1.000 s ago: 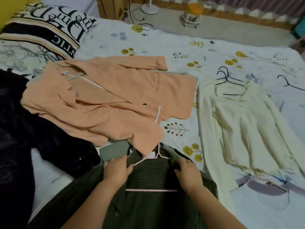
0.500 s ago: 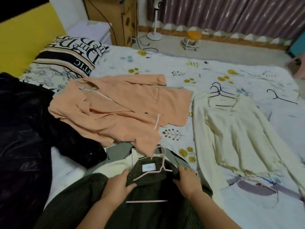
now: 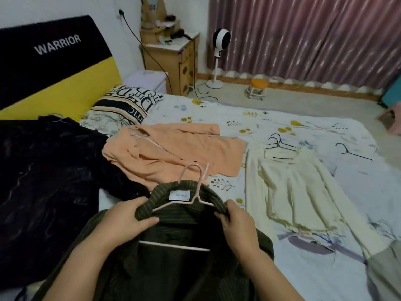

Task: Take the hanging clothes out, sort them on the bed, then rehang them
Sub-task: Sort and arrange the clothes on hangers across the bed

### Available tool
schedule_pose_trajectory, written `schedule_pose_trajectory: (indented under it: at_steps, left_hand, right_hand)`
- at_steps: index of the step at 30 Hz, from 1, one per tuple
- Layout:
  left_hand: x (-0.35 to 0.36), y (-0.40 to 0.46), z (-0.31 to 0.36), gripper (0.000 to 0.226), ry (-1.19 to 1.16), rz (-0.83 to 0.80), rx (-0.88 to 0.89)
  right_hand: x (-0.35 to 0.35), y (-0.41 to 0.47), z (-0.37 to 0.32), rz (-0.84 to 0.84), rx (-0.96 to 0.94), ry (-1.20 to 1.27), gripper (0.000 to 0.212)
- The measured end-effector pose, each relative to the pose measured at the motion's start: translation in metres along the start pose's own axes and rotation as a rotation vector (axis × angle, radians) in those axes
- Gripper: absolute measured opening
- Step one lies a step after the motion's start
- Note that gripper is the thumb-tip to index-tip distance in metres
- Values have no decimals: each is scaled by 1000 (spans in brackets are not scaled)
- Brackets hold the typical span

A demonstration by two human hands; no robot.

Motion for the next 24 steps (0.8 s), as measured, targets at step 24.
schedule_pose_trajectory:
  at_steps: [24]
  left_hand:
    - [-192,-314,5,21,-5,916,252]
  right_hand:
    - [-163,-194,-218,244,-468,23,26]
Point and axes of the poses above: each hand's wrist, its own y-axis towards the middle knuckle, its own x-axis out of the palm, z = x × y, the point moved 8 cm from there along y, towards the middle knuckle, and after that the axes turned 10 degrees about -x, right-handed, at the moved point
